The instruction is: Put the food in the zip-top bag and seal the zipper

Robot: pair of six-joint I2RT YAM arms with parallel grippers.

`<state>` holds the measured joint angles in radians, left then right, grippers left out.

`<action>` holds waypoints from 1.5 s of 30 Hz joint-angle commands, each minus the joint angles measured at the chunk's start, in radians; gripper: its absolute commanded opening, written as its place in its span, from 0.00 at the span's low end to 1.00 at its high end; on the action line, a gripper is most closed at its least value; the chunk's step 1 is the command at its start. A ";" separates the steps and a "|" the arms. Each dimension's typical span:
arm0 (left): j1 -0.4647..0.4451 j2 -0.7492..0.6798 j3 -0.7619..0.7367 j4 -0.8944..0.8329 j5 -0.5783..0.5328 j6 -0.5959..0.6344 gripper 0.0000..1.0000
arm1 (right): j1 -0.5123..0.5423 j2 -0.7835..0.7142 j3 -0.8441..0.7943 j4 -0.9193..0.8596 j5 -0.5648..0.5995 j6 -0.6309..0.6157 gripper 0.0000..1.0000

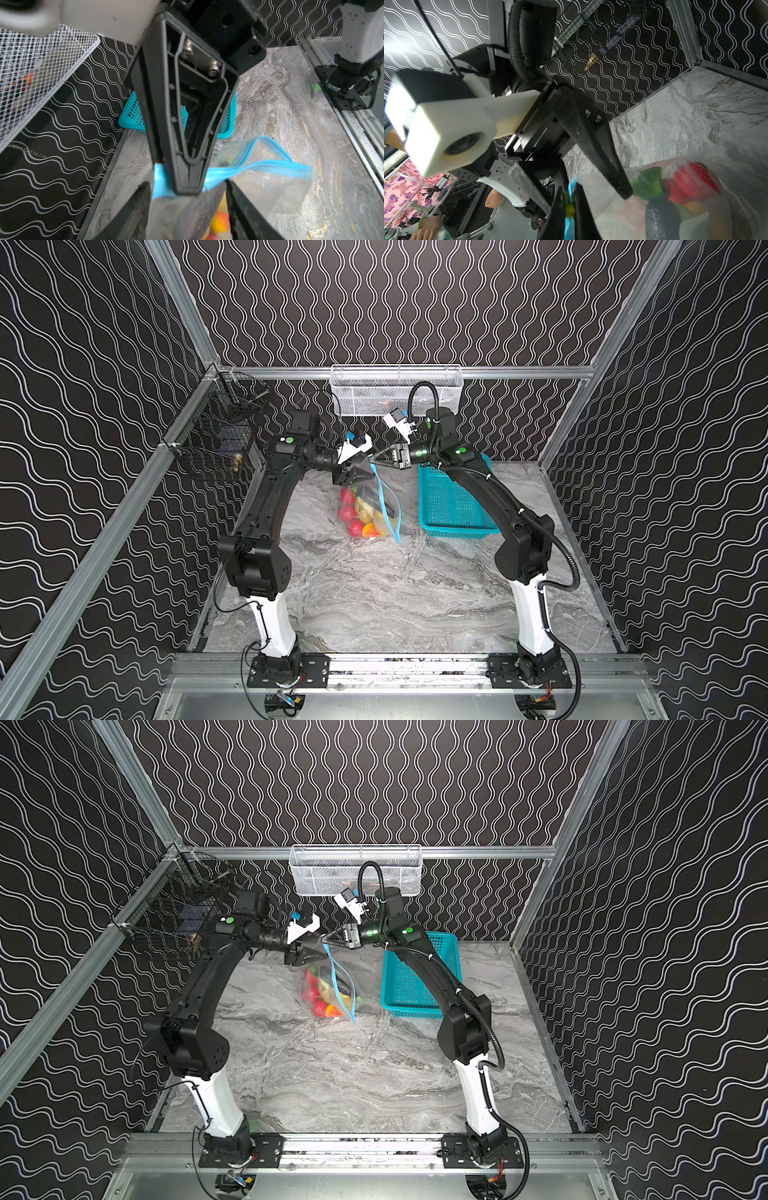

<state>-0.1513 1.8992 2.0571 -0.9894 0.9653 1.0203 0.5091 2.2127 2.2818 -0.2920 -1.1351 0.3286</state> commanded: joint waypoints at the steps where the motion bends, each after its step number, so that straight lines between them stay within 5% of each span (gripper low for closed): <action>1: -0.011 -0.013 -0.020 -0.005 -0.003 -0.003 0.46 | 0.002 -0.006 -0.001 0.010 -0.021 -0.005 0.00; 6: -0.016 -0.066 -0.092 0.094 -0.031 -0.078 0.00 | 0.002 -0.004 0.000 -0.016 0.002 -0.031 0.00; 19: -0.014 -0.111 -0.159 0.160 -0.076 -0.152 0.00 | -0.004 -0.039 -0.052 -0.075 0.230 -0.107 0.01; 30: -0.007 -0.104 -0.167 0.263 -0.145 -0.335 0.00 | -0.004 -0.063 -0.087 -0.086 0.288 -0.133 0.01; 45: 0.068 -0.080 -0.195 0.414 0.064 -0.712 0.00 | -0.004 -0.102 -0.147 -0.106 0.373 -0.173 0.05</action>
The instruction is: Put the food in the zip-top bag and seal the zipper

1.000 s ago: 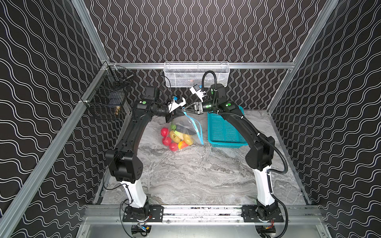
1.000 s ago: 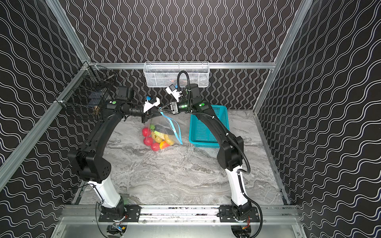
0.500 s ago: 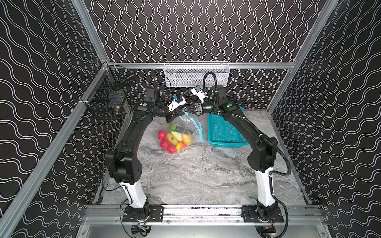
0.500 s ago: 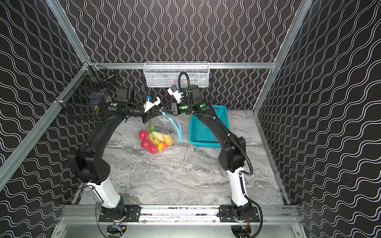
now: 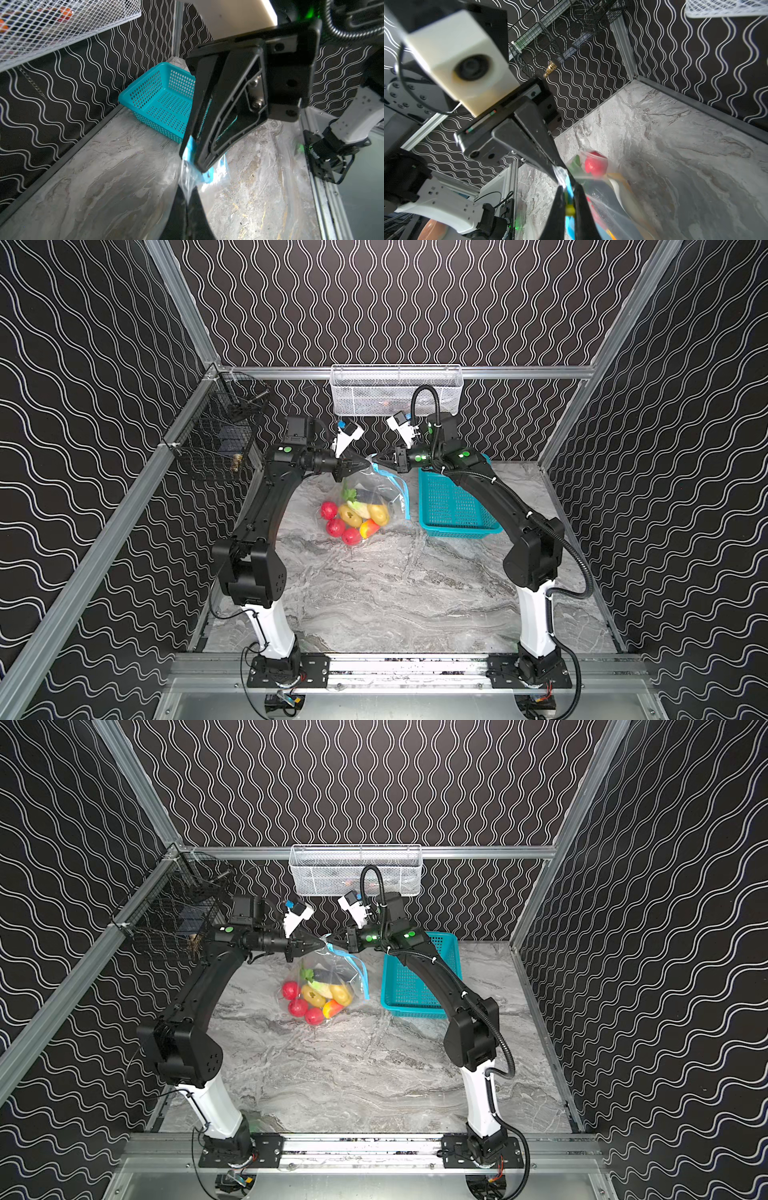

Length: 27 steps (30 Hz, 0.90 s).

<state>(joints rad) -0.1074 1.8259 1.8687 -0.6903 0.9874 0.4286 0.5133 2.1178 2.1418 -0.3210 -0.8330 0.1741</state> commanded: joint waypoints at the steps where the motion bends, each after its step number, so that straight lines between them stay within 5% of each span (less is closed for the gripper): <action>1: 0.023 -0.001 -0.004 0.101 0.055 -0.118 0.00 | -0.009 -0.007 -0.004 -0.069 0.063 -0.008 0.05; 11: 0.017 0.018 -0.013 0.032 0.055 -0.137 0.00 | 0.014 0.019 0.066 -0.011 0.061 0.088 0.10; 19: 0.015 -0.042 -0.103 0.126 0.031 -0.194 0.00 | 0.022 0.009 0.064 0.035 0.070 0.128 0.32; 27: 0.014 -0.066 -0.139 0.150 0.058 -0.190 0.00 | 0.022 0.026 0.095 0.048 0.056 0.150 0.40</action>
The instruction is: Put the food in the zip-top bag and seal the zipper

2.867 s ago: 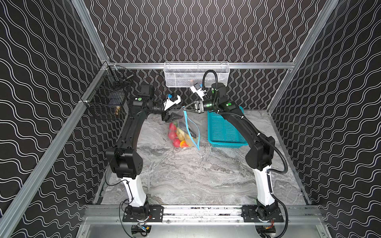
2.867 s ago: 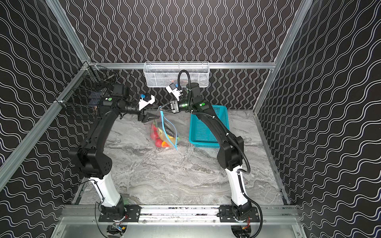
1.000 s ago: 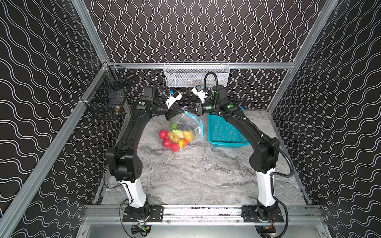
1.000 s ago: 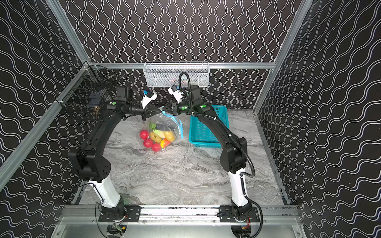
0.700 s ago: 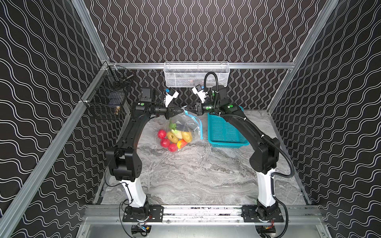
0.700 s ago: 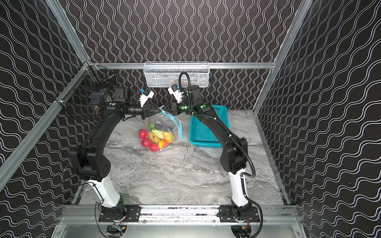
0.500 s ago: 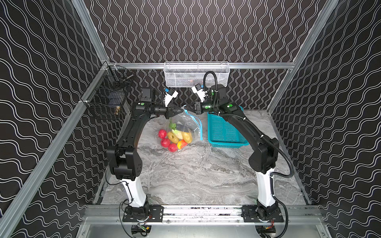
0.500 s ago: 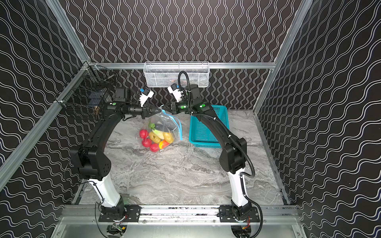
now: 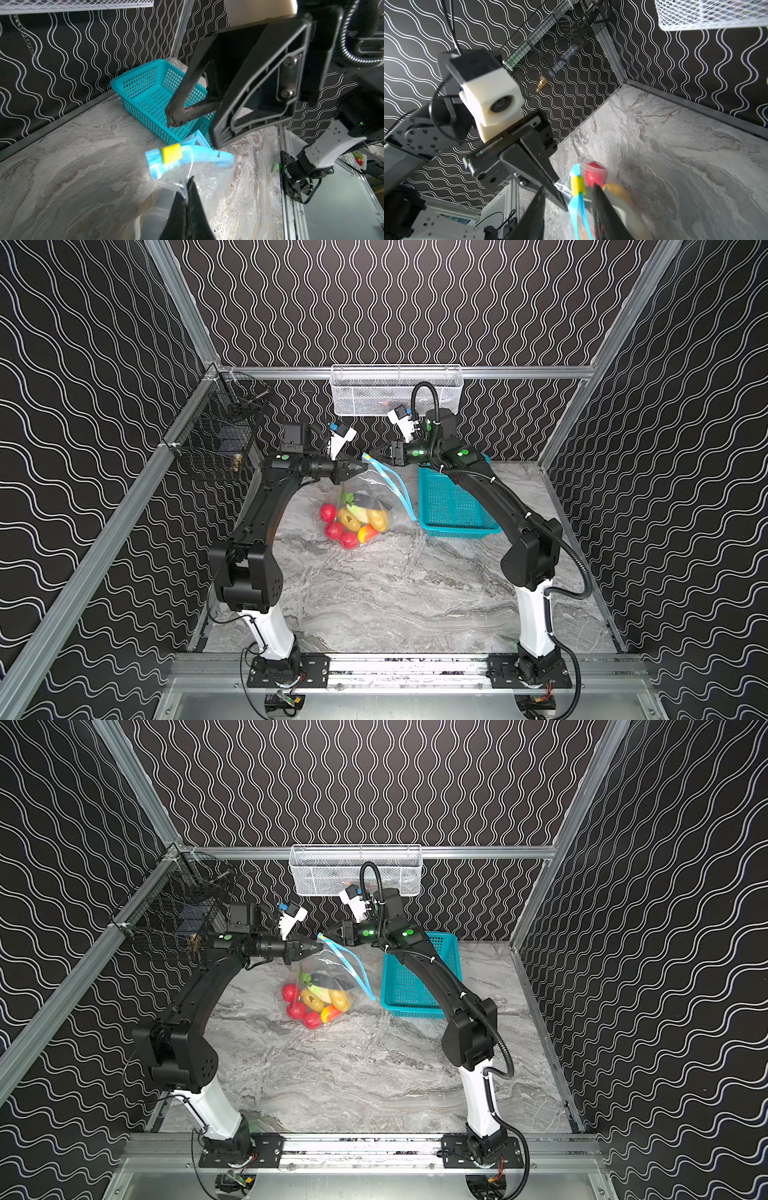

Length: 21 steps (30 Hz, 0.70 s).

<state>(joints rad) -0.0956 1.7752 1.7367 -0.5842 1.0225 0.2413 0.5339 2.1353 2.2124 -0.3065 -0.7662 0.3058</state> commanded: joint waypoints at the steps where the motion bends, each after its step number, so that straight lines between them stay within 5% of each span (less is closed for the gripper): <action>1: 0.002 -0.019 -0.012 0.047 0.021 0.001 0.00 | 0.001 0.015 0.035 0.030 -0.016 0.021 0.40; 10: 0.002 -0.030 -0.026 0.067 0.050 0.001 0.00 | 0.000 0.057 0.067 0.028 -0.010 0.018 0.47; 21: 0.002 -0.022 -0.012 0.054 0.029 0.011 0.00 | 0.000 0.041 0.022 0.091 -0.088 0.042 0.33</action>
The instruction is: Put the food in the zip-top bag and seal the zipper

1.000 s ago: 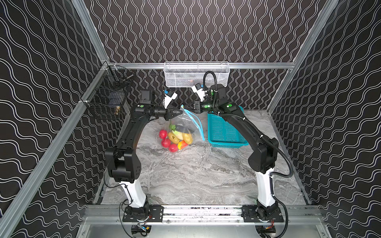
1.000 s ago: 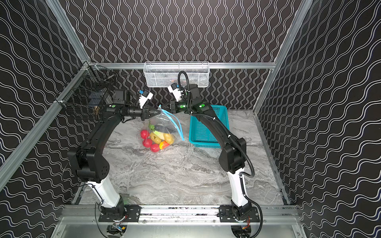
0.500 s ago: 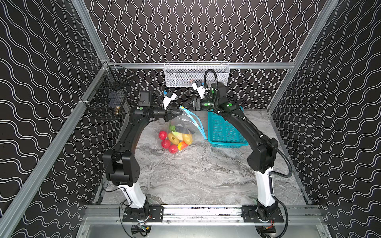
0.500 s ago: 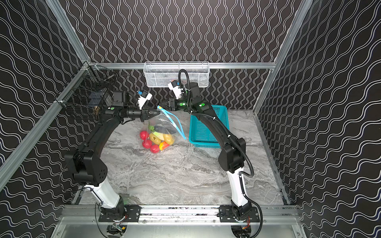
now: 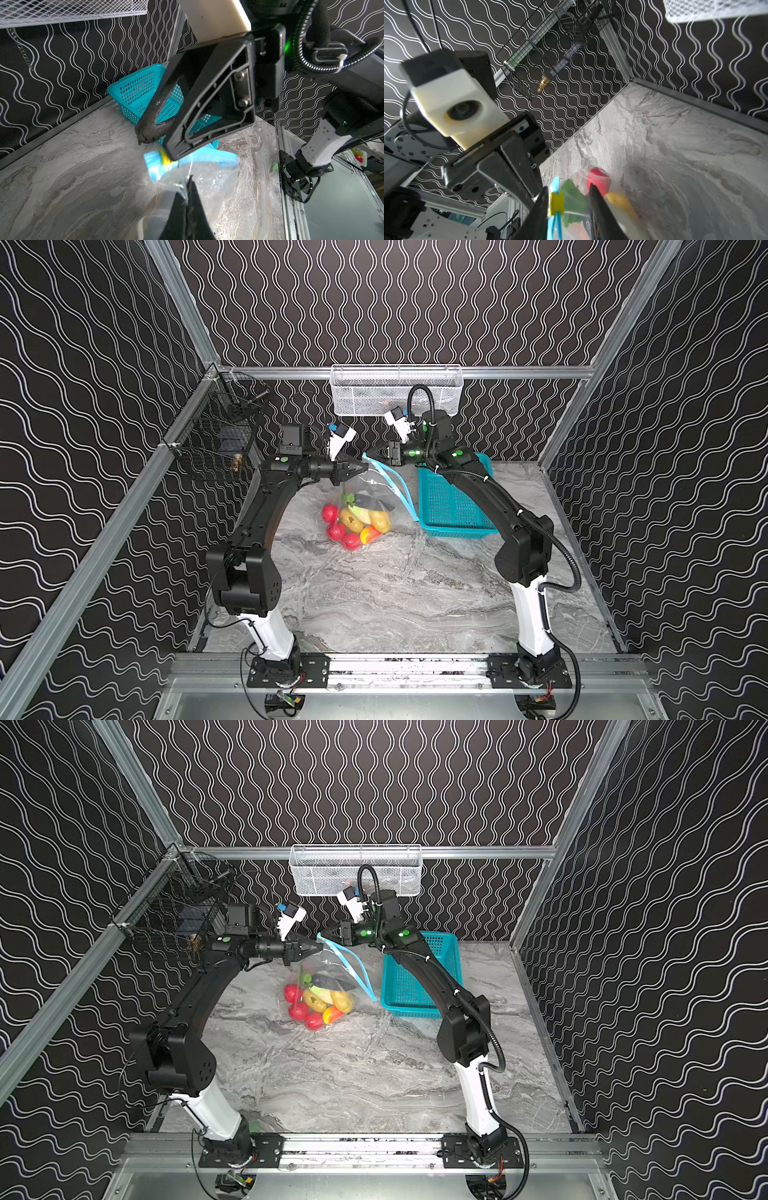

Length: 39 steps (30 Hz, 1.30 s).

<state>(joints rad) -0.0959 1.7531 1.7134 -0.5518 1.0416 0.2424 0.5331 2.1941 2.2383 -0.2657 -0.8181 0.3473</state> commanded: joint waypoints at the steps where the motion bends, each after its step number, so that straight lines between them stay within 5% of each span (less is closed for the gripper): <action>1: 0.002 0.003 0.015 0.018 0.009 0.012 0.00 | 0.001 -0.017 -0.006 0.048 -0.039 -0.002 0.33; 15: 0.002 0.008 0.025 0.017 0.024 0.004 0.00 | 0.001 -0.040 -0.039 0.070 -0.041 0.004 0.10; 24: 0.002 0.039 0.097 -0.111 0.055 0.096 0.00 | 0.001 -0.048 -0.052 0.077 -0.046 0.004 0.06; 29: 0.004 0.029 0.091 -0.101 0.040 0.114 0.19 | 0.001 -0.058 -0.070 0.086 -0.042 0.003 0.05; 35: 0.011 0.046 0.113 -0.134 0.048 0.149 0.24 | 0.001 -0.061 -0.072 0.079 -0.045 -0.005 0.04; 39: 0.019 0.060 0.127 -0.143 0.051 0.156 0.20 | 0.000 -0.065 -0.077 0.082 -0.049 -0.008 0.04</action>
<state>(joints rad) -0.0830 1.8065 1.8286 -0.6811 1.0698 0.3714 0.5327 2.1456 2.1651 -0.2176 -0.8509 0.3500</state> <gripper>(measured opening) 0.234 0.085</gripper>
